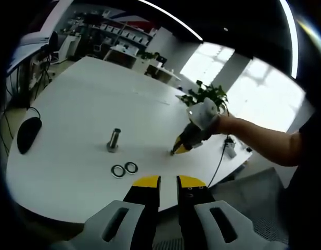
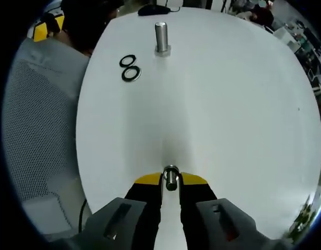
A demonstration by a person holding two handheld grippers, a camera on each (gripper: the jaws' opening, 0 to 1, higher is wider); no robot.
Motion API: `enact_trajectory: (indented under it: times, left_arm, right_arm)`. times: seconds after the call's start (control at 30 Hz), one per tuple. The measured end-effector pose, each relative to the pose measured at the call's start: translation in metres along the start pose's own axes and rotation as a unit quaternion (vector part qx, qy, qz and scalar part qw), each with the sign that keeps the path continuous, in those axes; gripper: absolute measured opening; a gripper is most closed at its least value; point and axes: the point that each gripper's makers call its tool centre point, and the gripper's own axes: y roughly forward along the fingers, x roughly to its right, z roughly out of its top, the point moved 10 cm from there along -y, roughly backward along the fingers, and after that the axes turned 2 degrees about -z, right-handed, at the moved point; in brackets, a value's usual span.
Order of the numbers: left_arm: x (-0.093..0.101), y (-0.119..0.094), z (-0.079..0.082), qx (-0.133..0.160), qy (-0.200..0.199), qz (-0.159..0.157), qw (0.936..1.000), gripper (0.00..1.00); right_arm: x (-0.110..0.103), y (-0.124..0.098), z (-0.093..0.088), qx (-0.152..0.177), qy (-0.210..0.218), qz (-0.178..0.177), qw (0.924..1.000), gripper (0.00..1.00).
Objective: Place the washer onto the threaded stud by aligning its center hole with the stud, sliding it down to the base, and recovering from edge contact or off-axis alignment until the washer reaches the visible bottom stop.
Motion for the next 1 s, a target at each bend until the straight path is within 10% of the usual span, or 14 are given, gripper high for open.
enact_trajectory:
  times: [1.0]
  left_arm:
    - [0.001,0.0,0.001,0.007,0.003,-0.005,1.0,0.1]
  right_arm:
    - [-0.011,-0.029,0.037,0.065,-0.014,-0.018,0.9976,0.17]
